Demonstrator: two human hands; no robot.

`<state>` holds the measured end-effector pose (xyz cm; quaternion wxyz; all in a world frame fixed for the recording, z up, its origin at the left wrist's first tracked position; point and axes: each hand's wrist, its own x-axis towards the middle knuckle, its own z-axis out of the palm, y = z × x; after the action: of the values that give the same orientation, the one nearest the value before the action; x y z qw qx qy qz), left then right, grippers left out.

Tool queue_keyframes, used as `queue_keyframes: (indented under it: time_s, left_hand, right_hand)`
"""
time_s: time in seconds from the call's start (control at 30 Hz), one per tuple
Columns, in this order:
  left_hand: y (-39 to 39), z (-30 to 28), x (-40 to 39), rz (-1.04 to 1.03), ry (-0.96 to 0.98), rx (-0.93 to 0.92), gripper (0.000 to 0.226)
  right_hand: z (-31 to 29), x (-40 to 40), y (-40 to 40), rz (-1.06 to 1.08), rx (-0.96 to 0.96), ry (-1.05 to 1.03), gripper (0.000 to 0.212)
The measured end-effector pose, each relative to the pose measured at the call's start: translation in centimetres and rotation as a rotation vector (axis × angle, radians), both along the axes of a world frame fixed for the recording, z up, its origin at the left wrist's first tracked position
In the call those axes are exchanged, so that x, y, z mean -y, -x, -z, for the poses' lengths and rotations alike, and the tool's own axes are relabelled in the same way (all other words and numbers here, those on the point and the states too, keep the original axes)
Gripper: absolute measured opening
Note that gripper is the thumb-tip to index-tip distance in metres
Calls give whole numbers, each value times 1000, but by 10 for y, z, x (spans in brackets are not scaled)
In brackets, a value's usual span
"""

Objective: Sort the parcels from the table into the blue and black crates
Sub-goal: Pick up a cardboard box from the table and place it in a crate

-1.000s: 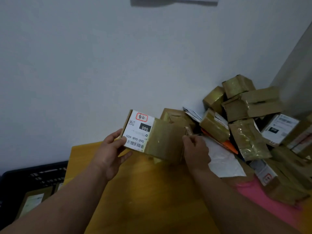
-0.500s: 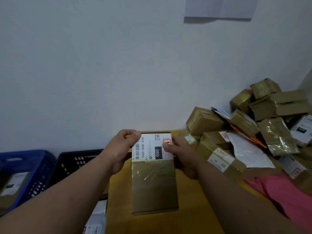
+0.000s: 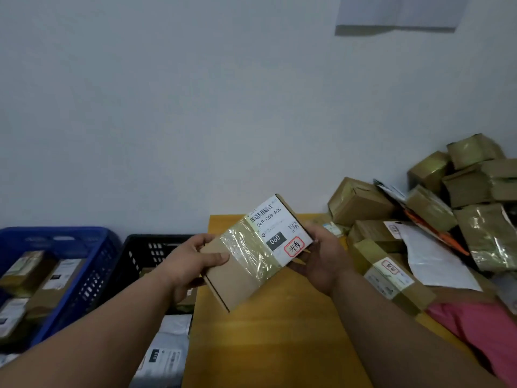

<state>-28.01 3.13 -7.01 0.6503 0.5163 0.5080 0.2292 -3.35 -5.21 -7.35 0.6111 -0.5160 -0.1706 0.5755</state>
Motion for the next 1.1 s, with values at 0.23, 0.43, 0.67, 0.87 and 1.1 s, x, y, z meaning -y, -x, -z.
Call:
queue_keyframes:
  time_s: [0.23,0.43,0.67,0.87,1.1]
  left_hand:
    - [-21,5,7,-200,-114,74,44]
    - [-30,13,13,-313,-139,103,64]
    - [-6,18,22,-440,-164,53,56]
    - [60,17,15,-504,-170,77,40]
    - [179,22,-4,-586,-135,12,30]
  right_hand:
    - [4,18,-27,-20,162,-11,40]
    - [11,30,-34,-83,183,13,24]
    - [20,28,-10,-222,192,69,11]
    - [11,2,46,-338,230,49,23]
    - [13,-38,157,-497,267,110,41]
